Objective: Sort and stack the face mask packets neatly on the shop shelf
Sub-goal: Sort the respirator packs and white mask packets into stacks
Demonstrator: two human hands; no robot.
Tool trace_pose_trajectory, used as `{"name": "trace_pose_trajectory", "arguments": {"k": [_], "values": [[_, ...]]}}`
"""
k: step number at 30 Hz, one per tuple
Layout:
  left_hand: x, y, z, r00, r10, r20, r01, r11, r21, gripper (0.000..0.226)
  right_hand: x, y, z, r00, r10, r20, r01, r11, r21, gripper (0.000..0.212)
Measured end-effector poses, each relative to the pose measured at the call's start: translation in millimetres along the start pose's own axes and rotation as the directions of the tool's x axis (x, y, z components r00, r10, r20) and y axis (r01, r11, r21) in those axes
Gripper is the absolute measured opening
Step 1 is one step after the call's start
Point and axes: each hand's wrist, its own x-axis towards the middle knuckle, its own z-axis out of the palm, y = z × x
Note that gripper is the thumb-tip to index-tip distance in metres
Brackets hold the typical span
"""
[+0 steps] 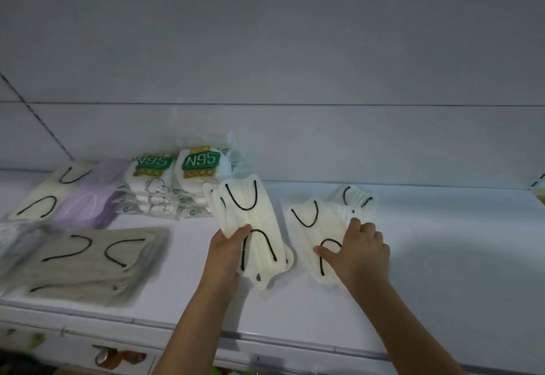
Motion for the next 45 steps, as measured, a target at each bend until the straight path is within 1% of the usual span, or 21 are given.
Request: {"name": "trace_pose_trajectory", "arguments": {"k": [4, 6, 8, 9, 11, 12, 15, 18, 20, 22, 24, 27, 30, 33, 35, 36, 39, 42, 43, 44, 45], "values": [[-3, -3, -3, 0.999, -0.005, 0.043, 0.002, 0.998, 0.067, 0.018, 12, 9, -4, 0.997, 0.025, 0.075, -0.047, 0.951, 0.306, 0.055], [-4, -3, -2, 0.998, -0.003, 0.058, -0.003, 0.996, 0.094, 0.019, 14, 16, -10, 1.0, 0.024, 0.0, -0.02, 0.85, 0.526, 0.037], [-4, -4, 0, 0.998, -0.005, 0.067, -0.001, 0.996, 0.091, 0.02, 12, 21, -23, 0.993, 0.046, -0.111, 0.052, 0.667, 0.743, 0.013], [-6, -4, 2, 0.997, -0.007, 0.077, 0.002, 0.998, 0.067, 0.021, 10, 21, -31, 0.994, 0.049, -0.101, 0.059, 0.541, 0.839, 0.014], [-13, -2, 9, 0.986, -0.016, 0.169, 0.018, 1.0, -0.009, 0.025, 2, 13, -42, 0.999, -0.044, 0.014, 0.0, 0.295, 0.956, 0.013], [-17, -2, 13, 0.972, -0.022, 0.232, 0.03, 0.999, -0.033, 0.032, -4, 7, -43, 0.991, -0.123, 0.047, -0.009, 0.292, 0.956, 0.015], [-23, -4, 24, 0.957, 0.006, 0.291, -0.011, 1.0, 0.014, 0.034, -21, -11, -23, 0.959, -0.278, 0.054, 0.121, 0.574, 0.81, 0.021], [-15, -8, 22, 0.994, 0.017, 0.107, -0.026, 0.996, 0.081, 0.025, -22, -3, -4, 0.993, -0.095, -0.064, 0.113, 0.735, 0.669, 0.036], [-11, -9, 15, 0.999, -0.002, 0.041, -0.001, 0.997, 0.075, 0.021, -17, 16, 2, 0.98, 0.013, -0.198, 0.06, 0.931, 0.359, 0.056], [-9, -10, 11, 1.0, -0.008, 0.03, 0.005, 0.997, 0.079, 0.022, -14, 32, 1, 0.982, 0.075, -0.174, -0.062, 0.995, 0.079, 0.067], [-8, -12, 11, 0.999, 0.003, 0.032, -0.006, 0.996, 0.087, 0.023, -11, 42, 0, 0.993, 0.093, -0.068, -0.091, 0.995, 0.035, 0.062], [-11, -13, 18, 0.998, -0.017, 0.068, 0.011, 0.996, 0.091, 0.019, -5, 45, -2, 0.995, 0.091, 0.046, -0.101, 0.952, 0.288, 0.033], [-16, -12, 26, 0.994, -0.032, 0.109, 0.021, 0.995, 0.099, 0.017, -8, 47, -5, 0.995, 0.088, -0.047, -0.068, 0.939, 0.336, 0.015], [-18, -16, 31, 0.992, -0.028, 0.121, 0.012, 0.992, 0.125, 0.021, -17, 41, -14, 0.986, 0.091, -0.141, 0.024, 0.758, 0.651, 0.022], [-20, -19, 36, 0.985, -0.038, 0.171, 0.019, 0.994, 0.111, 0.025, -29, 26, -23, 0.973, 0.018, -0.23, 0.147, 0.722, 0.676, 0.029], [-22, -19, 39, 0.973, -0.051, 0.227, 0.033, 0.996, 0.084, 0.03, -35, 16, -26, 0.973, -0.064, -0.221, 0.2, 0.711, 0.674, 0.031], [-28, -15, 43, 0.924, -0.105, 0.368, 0.103, 0.994, 0.024, 0.045, -48, -8, -23, 0.946, -0.323, -0.039, 0.241, 0.613, 0.752, 0.032], [-22, -20, 37, 0.955, -0.05, 0.291, 0.038, 0.998, 0.046, 0.032, -34, -5, -18, 0.942, -0.327, 0.079, 0.057, 0.386, 0.921, 0.013], [-18, -23, 33, 0.971, -0.051, 0.233, 0.041, 0.998, 0.044, 0.03, -25, 0, -15, 0.963, -0.263, 0.064, 0.048, 0.401, 0.915, 0.012], [-14, -25, 29, 0.981, -0.059, 0.183, 0.052, 0.998, 0.042, 0.029, -12, 7, -11, 0.981, -0.194, 0.013, 0.094, 0.533, 0.841, 0.017], [-12, -25, 25, 0.986, -0.069, 0.149, 0.064, 0.997, 0.038, 0.028, 0, 16, -7, 0.985, -0.168, -0.042, 0.15, 0.711, 0.686, 0.032]]}}
